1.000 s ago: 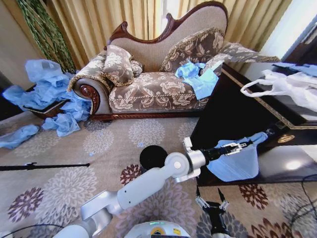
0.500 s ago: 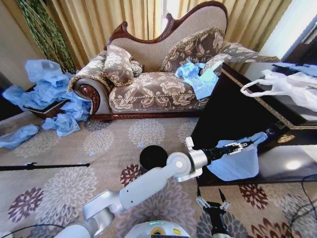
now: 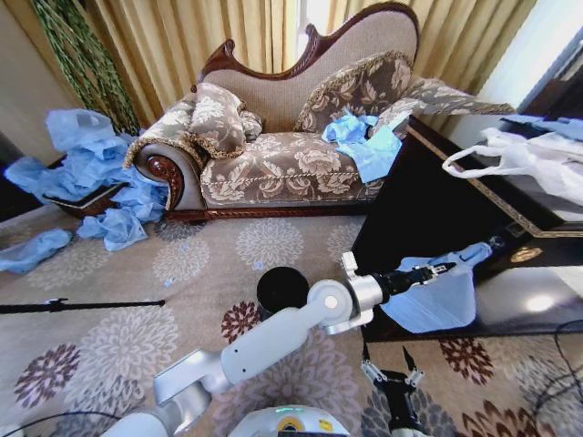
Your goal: Place a garbage bag over the trash bin.
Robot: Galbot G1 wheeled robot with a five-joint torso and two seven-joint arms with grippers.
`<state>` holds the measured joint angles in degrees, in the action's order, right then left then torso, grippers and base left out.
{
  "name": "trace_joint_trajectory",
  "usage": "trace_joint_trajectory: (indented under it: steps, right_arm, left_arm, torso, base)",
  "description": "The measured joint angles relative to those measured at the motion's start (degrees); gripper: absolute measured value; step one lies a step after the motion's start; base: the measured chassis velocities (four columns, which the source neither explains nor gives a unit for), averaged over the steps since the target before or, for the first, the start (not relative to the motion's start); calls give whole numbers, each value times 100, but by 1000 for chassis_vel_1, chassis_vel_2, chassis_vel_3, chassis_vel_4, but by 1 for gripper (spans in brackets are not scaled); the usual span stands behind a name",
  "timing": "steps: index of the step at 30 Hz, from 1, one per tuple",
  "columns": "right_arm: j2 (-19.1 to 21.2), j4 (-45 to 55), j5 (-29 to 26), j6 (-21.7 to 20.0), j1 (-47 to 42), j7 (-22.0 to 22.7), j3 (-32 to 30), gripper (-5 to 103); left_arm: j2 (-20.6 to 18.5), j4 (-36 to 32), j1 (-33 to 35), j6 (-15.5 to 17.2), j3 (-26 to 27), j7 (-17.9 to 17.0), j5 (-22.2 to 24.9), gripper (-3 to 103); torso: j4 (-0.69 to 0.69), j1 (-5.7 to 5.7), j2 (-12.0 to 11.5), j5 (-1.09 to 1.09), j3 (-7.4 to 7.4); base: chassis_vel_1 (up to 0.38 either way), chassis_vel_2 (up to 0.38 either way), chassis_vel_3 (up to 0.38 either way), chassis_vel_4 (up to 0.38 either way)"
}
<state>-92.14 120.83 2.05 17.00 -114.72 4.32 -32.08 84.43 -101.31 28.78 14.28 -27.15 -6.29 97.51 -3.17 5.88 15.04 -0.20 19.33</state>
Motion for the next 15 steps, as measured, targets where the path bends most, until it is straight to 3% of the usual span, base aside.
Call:
trace_joint_trajectory:
  steps: [6,8,15]
  right_arm:
    - [0,9,-9,-3,0,2,-10,100]
    - [0,49,-59,-29,4,5,-54,100]
    - [0,199,-308,-129,7,-21,-197,100]
  left_arm:
    - [2,-63,15,37,40,-432,11,0]
    - [-73,-105,14,126,63,-780,11,0]
    - [-236,-173,53,200,110,-1046,11,0]
  torso:
    - [0,0,0,0,0]
    - [0,0,0,0,0]
    - [0,0,0,0,0]
  base:
    - [0,0,0,0]
    - [0,0,0,0]
    - [0,0,0,0]
